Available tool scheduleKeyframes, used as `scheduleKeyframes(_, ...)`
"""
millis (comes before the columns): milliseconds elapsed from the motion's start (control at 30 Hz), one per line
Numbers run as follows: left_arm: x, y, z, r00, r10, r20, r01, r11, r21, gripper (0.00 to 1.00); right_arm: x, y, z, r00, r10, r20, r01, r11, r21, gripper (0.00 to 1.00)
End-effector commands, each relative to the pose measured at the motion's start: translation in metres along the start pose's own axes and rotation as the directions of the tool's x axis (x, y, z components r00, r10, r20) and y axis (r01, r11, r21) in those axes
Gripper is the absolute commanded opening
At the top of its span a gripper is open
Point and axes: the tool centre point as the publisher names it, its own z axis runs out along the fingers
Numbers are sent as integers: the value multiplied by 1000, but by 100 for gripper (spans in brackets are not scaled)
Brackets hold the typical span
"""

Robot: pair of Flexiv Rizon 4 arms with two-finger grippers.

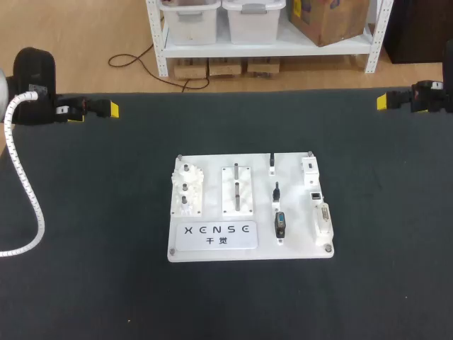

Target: Insert the Ethernet cable into its matching sockets.

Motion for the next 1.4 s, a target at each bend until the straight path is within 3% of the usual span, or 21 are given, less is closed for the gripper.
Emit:
scheduleKeyframes(33, -1, -2, 0, 1000, -2, -5, 2, 1000, -8, 100, 0, -1, 0, 1000, 0, -1, 0, 1000, -3, 100)
scheduleKeyframes(500, -1, -2, 0, 1000, -2, -5, 2, 1000, -8, 100, 0, -1, 0, 1000, 0, -1, 0, 1000, -3, 100)
scheduleKeyframes(633, -13, -27, 16, 969, 241, 55, -245, 967, 65, 100, 0, -1, 0, 1000, 0, -1, 0, 1000, -3, 100)
scheduleKeyframes(700, -16, -39, 24, 932, 350, 95, -360, 926, 116, 100, 0, -1, 0, 1000, 0, -1, 0, 1000, -3, 100)
scheduleKeyframes(833, -14, -63, 42, 869, 466, 168, -494, 843, 213, 100, 0, -1, 0, 1000, 0, -1, 0, 1000, -3, 100)
scheduleKeyframes(967, -6, -82, 59, 783, 582, 220, -622, 718, 312, 100, 0, -1, 0, 1000, 0, -1, 0, 1000, -3, 100)
scheduleKeyframes(1300, 29, -138, 87, 565, 757, 328, -802, 410, 435, 100, 0, -1, 0, 1000, 0, -1, 0, 1000, -3, 100)
scheduleKeyframes(1400, 43, -149, 91, 524, 777, 348, -819, 350, 454, 100, 0, -1, 0, 1000, 0, -1, 0, 1000, -3, 100)
